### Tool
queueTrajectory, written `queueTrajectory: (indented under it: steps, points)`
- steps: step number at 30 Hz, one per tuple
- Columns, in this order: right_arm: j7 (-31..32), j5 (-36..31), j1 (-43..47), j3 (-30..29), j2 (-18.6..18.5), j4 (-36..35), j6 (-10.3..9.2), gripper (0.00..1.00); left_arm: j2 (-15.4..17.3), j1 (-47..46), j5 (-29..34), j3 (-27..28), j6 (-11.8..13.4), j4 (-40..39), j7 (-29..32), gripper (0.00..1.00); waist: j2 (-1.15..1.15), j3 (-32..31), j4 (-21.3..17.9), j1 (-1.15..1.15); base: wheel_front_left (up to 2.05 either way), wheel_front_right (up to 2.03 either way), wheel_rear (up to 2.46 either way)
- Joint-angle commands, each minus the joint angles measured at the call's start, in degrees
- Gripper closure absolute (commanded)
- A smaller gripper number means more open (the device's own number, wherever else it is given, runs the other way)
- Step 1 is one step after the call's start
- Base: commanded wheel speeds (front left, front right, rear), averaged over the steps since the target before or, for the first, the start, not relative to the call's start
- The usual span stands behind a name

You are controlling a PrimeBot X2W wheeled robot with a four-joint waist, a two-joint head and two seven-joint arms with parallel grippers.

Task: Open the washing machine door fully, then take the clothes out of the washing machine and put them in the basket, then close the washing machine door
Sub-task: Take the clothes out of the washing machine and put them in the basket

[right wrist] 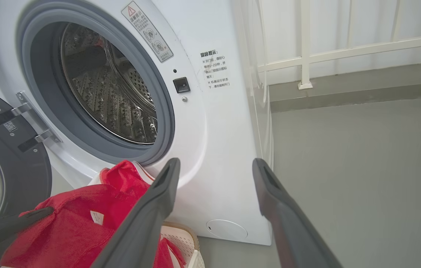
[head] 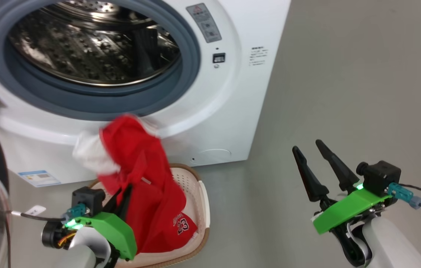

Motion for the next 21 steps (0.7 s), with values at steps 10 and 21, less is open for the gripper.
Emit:
queueTrajectory:
  steps: [10, 21]
  points:
    - [-0.69, -0.04, -2.62, 0.72, -0.28, -2.02, 0.36, 0.00, -1.85, -8.05, -1.32, 2.11, -4.67, 19.13, -6.57, 1.00, 0.00, 3.86, -4.69, 0.00, 0.00, 0.00, 0.00]
    - [-0.69, -0.56, -4.24, 0.69, -0.10, -2.84, 0.36, 0.00, -4.16, -14.62, -1.50, 2.84, -6.89, 34.85, -9.08, 1.00, 0.00, 7.98, -8.21, 0.00, 0.00, 0.00, 0.00]
